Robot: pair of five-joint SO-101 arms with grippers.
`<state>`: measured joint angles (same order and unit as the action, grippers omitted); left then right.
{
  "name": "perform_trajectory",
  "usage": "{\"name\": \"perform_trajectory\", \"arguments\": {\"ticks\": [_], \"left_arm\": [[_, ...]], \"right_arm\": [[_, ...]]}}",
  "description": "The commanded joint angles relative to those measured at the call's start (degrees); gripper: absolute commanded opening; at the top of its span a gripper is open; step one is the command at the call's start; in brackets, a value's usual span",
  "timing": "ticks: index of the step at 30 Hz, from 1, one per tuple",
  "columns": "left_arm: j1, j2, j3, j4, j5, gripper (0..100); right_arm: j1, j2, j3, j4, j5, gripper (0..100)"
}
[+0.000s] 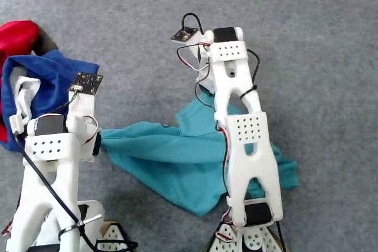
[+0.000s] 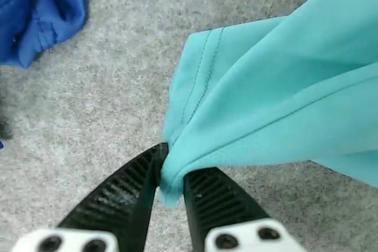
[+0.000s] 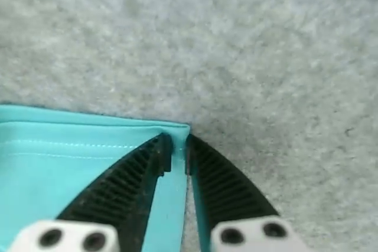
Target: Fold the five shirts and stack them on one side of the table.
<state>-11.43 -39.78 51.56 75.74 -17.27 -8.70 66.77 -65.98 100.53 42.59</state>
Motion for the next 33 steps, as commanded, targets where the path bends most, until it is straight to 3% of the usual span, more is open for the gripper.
{"name": "perform_trajectory", "arguments": {"ticks": [1, 6, 12, 15, 25, 33], "left_arm": [[-0.13, -0.79, -2.07, 0.70, 0.26, 3], [-0.48, -0.79, -1.98, 1.49, 0.26, 3], [-0.13, -0.79, -2.07, 1.05, 0.26, 3], [-0.13, -0.79, -2.07, 1.05, 0.26, 3], [-0.13, -0.79, -2.07, 1.32, 0.26, 3], [-0.22, -0.79, -2.07, 1.32, 0.26, 3]], "right_arm": [[0.18, -0.22, -2.33, 0.62, -0.53, 1.4], [-0.09, -2.24, -0.48, 0.70, -0.53, 3.1], [0.18, -10.51, 9.71, 0.70, -0.44, 26.5], [-0.26, -13.49, 14.37, 0.35, -0.44, 32.2], [-1.49, -9.27, 14.99, -4.31, -3.52, 25.0], [-1.85, -11.38, 11.30, 0.35, -3.69, 22.7]]}}
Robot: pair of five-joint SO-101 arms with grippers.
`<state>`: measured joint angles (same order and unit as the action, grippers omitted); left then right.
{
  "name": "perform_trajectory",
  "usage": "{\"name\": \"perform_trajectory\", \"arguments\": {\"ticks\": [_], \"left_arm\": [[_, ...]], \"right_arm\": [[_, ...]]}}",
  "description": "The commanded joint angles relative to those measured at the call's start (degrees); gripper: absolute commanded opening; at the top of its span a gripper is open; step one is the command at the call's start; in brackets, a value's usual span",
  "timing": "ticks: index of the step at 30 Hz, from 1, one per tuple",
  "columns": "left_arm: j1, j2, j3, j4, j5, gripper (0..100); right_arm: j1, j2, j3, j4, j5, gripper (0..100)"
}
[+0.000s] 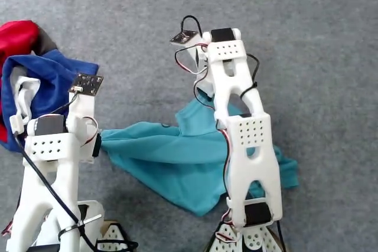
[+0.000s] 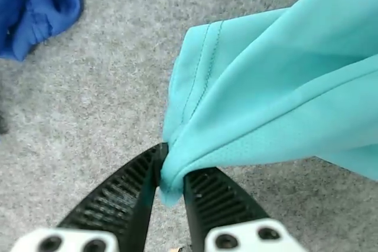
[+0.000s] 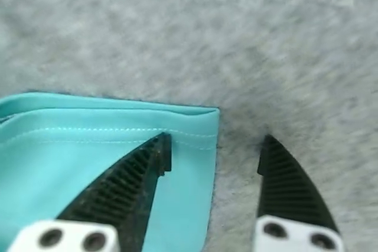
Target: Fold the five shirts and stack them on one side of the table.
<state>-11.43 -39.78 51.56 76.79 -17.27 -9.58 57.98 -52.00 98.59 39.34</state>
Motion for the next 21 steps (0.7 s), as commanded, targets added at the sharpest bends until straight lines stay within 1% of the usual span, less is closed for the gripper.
{"name": "perform_trajectory", "arguments": {"ticks": [1, 5, 13, 16, 21], "left_arm": [[-0.13, -0.79, -2.07, 0.26, 0.26, 3], [-0.13, -0.79, -2.07, 0.26, 0.26, 3], [-0.13, -0.79, -2.07, 0.35, 0.26, 3], [-0.13, -0.79, -2.07, 0.35, 0.26, 3], [-0.48, -0.79, -2.07, 0.35, 0.26, 3]], "right_arm": [[-0.88, -3.30, -3.21, 2.46, -0.53, 22.9], [-1.14, -4.53, -3.12, 2.46, -1.93, 23.0], [-4.57, -4.18, -1.10, 1.49, -2.81, 23.0], [-4.31, -2.42, -0.31, -0.88, -2.81, 22.8], [-2.20, 1.54, -0.48, -1.32, -2.81, 22.7]]}}
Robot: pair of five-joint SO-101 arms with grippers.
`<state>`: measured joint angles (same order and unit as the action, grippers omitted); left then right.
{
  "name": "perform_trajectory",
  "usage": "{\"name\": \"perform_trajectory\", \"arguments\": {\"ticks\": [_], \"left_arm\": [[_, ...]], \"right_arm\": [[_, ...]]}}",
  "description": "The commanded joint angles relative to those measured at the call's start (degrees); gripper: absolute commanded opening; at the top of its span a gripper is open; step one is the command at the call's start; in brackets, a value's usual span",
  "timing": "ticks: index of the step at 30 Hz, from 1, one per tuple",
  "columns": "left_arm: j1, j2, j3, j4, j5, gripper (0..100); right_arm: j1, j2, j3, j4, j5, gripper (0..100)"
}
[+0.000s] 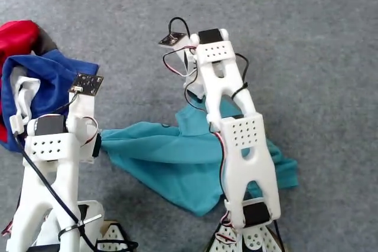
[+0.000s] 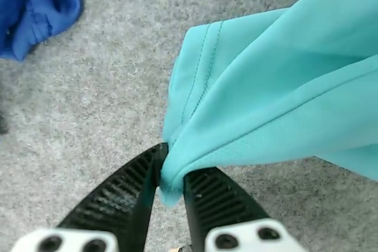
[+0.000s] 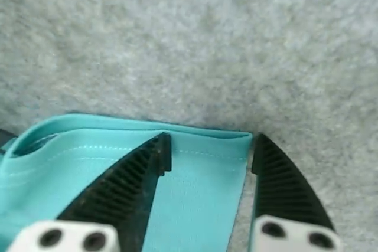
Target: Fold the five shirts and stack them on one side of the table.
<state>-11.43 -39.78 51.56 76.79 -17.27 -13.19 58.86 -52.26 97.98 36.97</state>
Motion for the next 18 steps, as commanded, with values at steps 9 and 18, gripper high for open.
{"name": "perform_trajectory", "arguments": {"ticks": [9, 18], "left_arm": [[-0.22, -0.79, -1.98, 0.35, 0.26, 3], [-0.22, -1.05, -2.24, 1.41, 0.26, 3]], "right_arm": [[3.34, 1.71, -0.22, -0.44, -0.35, 21.7], [3.25, 1.80, 0.04, -0.35, -0.53, 3.6]]}}
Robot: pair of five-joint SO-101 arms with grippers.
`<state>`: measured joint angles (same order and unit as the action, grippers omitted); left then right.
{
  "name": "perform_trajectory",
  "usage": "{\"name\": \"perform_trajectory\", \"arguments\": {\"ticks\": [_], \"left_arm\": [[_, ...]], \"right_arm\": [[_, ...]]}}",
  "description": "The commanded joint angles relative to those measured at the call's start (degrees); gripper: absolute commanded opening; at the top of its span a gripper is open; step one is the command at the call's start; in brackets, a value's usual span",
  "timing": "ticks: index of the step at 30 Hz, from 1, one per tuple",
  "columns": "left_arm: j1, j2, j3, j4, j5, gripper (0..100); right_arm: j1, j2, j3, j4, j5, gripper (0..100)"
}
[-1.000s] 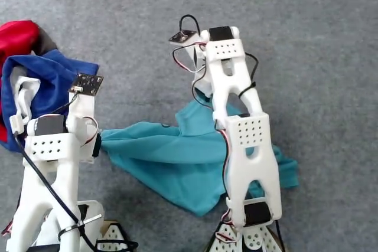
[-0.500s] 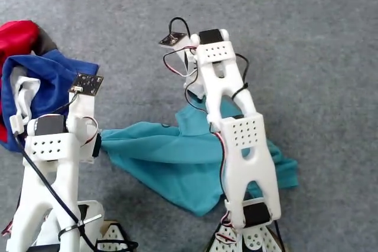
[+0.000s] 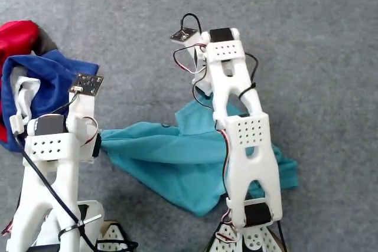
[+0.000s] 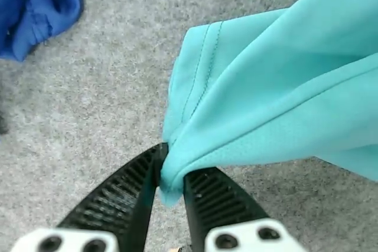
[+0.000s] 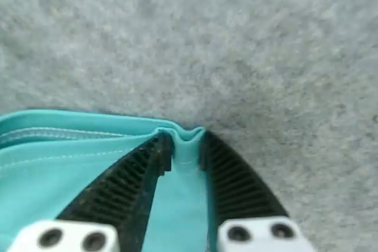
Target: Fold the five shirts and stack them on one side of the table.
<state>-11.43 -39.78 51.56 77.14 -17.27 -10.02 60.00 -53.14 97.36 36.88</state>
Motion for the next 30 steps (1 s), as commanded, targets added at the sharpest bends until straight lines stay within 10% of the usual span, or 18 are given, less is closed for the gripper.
{"name": "perform_trajectory", "arguments": {"ticks": [1, 18, 30], "left_arm": [[-0.13, -1.32, -2.24, 1.23, 0.26, 3], [-0.13, -0.79, -16.75, 4.57, 0.70, 3], [-0.13, -0.70, -52.00, 4.92, 8.97, 3]], "right_arm": [[0.09, 0.57, 1.01, 0.26, -0.44, 3.6], [1.23, -10.42, -4.79, 3.69, -5.10, 1.5], [5.19, -47.43, -15.52, 3.43, -10.81, 1.5]]}}
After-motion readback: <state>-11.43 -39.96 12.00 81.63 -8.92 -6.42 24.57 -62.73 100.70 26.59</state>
